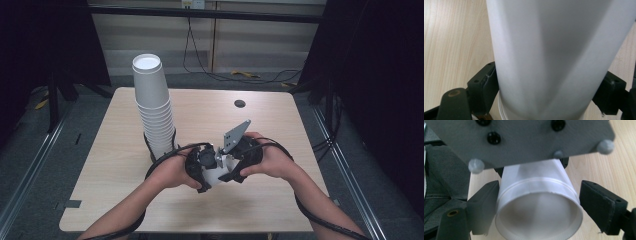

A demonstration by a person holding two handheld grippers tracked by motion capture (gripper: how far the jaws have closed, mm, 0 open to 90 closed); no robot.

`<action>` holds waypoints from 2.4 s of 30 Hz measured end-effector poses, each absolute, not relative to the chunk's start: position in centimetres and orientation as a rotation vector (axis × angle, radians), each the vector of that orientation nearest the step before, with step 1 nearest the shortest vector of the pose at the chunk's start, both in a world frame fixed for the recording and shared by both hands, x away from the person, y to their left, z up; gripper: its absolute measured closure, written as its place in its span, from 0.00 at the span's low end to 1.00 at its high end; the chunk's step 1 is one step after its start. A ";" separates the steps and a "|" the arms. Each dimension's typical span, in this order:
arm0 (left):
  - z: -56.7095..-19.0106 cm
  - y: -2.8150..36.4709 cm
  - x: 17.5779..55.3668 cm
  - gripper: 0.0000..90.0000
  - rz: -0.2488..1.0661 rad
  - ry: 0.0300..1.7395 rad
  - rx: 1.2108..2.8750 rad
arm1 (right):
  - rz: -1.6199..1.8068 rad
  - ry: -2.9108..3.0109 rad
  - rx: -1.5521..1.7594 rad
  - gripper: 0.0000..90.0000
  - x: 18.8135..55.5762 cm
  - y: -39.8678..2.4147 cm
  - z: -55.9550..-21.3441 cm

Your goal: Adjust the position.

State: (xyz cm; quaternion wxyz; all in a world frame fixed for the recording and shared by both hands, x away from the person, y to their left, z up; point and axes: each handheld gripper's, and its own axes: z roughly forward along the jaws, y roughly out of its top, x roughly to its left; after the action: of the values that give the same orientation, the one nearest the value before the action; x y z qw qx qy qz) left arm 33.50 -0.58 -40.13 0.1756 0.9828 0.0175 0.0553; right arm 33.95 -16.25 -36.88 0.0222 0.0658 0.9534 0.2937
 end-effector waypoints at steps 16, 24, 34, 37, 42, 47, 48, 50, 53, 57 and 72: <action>-39.7 -0.4 33.8 0.22 0.160 -0.003 2.769 | 0.922 2.987 0.216 0.29 34.0 -16.4 -37.2; -39.8 -0.3 34.0 0.17 0.103 0.000 2.717 | 0.942 2.988 0.266 0.29 34.0 -16.9 -37.0; -39.4 0.7 34.5 0.09 0.072 0.054 2.616 | 0.967 2.969 0.290 0.29 34.0 -17.6 -37.1; -39.1 0.9 34.6 0.05 0.071 0.061 2.589 | 0.968 2.971 0.297 0.28 34.1 -17.9 -37.3; -39.0 1.6 34.6 0.05 0.056 0.104 2.538 | 0.962 2.960 0.318 0.28 34.1 -18.6 -37.6; -39.3 2.5 34.8 0.05 0.054 0.149 2.492 | 1.002 2.943 0.364 0.28 34.1 -19.8 -37.7; -39.4 2.7 34.8 0.05 0.062 0.154 2.478 | 1.008 2.940 0.369 0.28 34.1 -20.1 -37.8; -39.5 3.2 35.0 0.05 0.038 0.176 2.450 | 1.027 2.927 0.392 0.28 33.9 -20.6 -37.8; -39.7 3.6 35.1 0.05 0.036 0.190 2.426 | 1.064 2.907 0.425 0.28 33.9 -21.3 -37.8; -40.2 3.7 35.1 0.05 0.023 0.220 2.431 | 1.101 2.886 0.446 0.28 33.8 -21.8 -37.9; -41.8 4.2 35.2 0.05 -0.017 0.241 2.362 | 1.144 2.872 0.452 0.28 33.8 -22.0 -37.9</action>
State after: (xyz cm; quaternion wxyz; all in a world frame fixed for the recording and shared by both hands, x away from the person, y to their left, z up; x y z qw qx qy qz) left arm 35.19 4.21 -41.78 0.3745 0.9224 0.0943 -0.0065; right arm 33.82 -21.99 -37.88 0.0087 0.1446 0.9192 0.3662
